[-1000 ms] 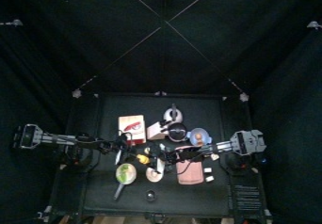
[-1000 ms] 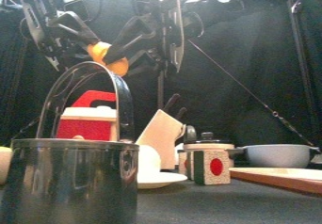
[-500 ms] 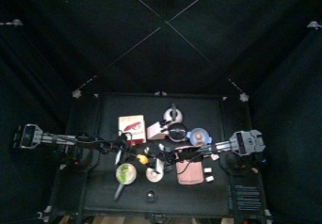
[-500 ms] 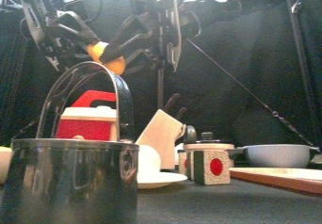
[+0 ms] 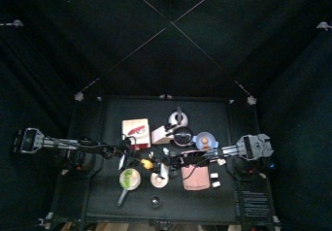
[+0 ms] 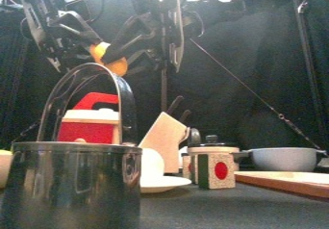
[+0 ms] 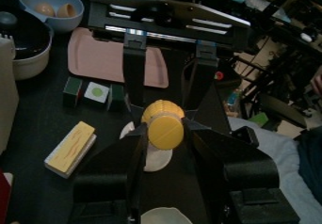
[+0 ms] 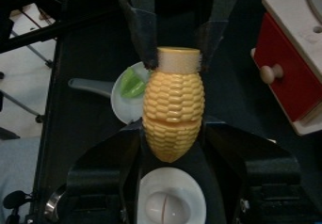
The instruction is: Put together corn
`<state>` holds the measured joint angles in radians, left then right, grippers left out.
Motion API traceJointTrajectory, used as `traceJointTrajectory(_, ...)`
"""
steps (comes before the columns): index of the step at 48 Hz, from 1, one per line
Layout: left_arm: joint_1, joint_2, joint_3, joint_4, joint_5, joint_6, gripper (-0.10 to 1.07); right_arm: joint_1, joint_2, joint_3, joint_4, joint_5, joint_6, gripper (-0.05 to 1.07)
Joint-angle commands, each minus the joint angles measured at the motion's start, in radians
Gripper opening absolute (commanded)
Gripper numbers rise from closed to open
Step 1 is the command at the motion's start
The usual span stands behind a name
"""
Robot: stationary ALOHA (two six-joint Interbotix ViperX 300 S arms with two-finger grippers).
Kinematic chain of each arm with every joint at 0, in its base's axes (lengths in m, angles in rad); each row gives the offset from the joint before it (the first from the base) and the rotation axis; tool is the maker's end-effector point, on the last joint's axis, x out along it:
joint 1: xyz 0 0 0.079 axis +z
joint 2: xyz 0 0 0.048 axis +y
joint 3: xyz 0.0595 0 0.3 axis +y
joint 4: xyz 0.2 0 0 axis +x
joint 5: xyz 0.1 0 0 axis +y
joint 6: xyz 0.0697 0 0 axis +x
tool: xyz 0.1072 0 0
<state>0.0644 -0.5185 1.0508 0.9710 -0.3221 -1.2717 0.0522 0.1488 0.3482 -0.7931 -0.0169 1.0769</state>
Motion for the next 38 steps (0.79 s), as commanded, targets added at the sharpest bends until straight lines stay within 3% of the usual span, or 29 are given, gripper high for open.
traceJointTrajectory(1, -0.003, 0.000, -0.028, -0.002, -0.006, 0.000, 0.69, -0.015, -0.020, -0.040, -0.005, -0.006, 0.000, 0.65)
traceJointTrajectory(38, -0.003, 0.005, -0.025, -0.002, -0.006, 0.000, 0.69, -0.048, -0.011, -0.075, 0.034, -0.006, 0.008, 0.65)
